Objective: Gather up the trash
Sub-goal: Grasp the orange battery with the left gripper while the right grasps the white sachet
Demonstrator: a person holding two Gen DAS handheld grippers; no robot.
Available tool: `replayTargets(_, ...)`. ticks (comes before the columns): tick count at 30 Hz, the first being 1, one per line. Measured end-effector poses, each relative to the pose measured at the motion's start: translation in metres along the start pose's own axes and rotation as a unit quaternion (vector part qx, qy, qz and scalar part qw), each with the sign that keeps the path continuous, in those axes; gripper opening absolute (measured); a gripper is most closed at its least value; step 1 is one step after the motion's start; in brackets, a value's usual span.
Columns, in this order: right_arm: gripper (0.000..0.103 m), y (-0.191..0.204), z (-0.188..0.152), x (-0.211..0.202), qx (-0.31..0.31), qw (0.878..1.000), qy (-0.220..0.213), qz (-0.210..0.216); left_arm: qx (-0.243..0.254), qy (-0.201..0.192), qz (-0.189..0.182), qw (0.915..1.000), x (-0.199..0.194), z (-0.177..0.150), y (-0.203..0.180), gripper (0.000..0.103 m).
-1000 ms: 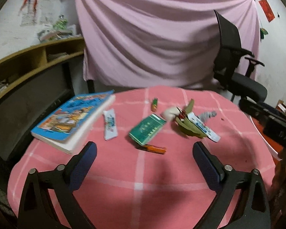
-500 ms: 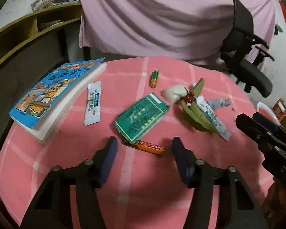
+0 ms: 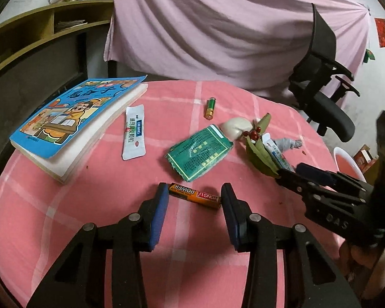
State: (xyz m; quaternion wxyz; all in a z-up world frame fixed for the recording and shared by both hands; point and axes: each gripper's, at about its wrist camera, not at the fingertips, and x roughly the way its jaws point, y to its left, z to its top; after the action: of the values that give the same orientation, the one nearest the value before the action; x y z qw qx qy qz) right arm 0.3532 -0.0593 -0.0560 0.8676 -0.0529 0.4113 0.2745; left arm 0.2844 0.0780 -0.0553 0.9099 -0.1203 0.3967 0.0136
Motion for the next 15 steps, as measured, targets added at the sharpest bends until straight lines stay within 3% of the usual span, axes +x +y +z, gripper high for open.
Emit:
replayTargets(3,0.022,0.001,-0.001,-0.001,-0.001,1.000,-0.001,0.007,0.007,-0.005,-0.009,0.9999,-0.003,-0.003,-0.001,0.036)
replayTargets(15,0.021,0.003,-0.016,-0.021,0.003,0.999,-0.027,0.024,0.040,-0.063,-0.038,0.9965,-0.025,-0.014,-0.012,0.036)
